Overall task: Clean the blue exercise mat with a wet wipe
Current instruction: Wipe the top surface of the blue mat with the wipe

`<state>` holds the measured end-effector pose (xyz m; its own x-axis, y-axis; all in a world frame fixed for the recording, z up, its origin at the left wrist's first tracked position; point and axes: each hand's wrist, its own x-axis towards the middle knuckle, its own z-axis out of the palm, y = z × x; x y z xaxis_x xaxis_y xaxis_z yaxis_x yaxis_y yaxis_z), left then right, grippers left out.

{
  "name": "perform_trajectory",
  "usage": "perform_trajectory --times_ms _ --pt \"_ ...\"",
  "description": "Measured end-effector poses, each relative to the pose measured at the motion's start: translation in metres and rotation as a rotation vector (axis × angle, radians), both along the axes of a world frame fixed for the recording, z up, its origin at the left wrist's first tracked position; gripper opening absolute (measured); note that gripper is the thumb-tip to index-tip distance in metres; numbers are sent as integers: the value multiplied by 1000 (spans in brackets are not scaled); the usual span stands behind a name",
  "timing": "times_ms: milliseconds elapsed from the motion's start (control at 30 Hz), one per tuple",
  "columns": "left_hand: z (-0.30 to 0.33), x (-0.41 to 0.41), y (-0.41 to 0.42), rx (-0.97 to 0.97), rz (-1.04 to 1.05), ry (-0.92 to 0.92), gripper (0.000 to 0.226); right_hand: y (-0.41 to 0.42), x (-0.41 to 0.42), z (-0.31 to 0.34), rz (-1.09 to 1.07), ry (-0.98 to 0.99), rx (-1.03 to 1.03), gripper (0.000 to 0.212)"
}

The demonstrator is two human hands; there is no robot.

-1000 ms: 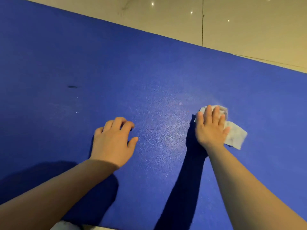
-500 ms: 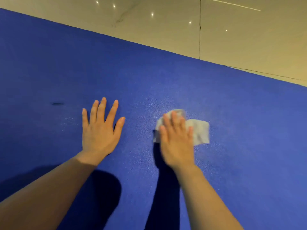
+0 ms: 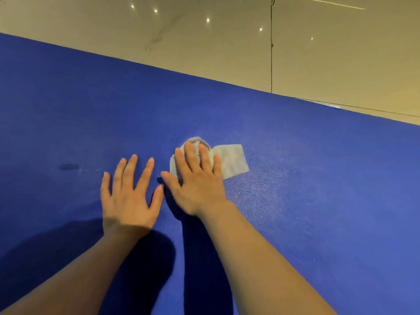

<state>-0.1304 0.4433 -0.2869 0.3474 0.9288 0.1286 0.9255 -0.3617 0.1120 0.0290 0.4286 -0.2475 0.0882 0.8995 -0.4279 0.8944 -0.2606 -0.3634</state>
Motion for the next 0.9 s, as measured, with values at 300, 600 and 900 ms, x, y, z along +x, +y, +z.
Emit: perform_trajectory --times_ms 300,600,900 --pt "-1 1 2 44 8 -44 59 -9 152 -3 -331 -176 -74 64" --pt "-3 0 4 107 -22 -9 55 51 71 1 -228 -130 -77 83" --pt "-2 0 4 67 -15 0 57 84 118 2 152 -152 -57 69"
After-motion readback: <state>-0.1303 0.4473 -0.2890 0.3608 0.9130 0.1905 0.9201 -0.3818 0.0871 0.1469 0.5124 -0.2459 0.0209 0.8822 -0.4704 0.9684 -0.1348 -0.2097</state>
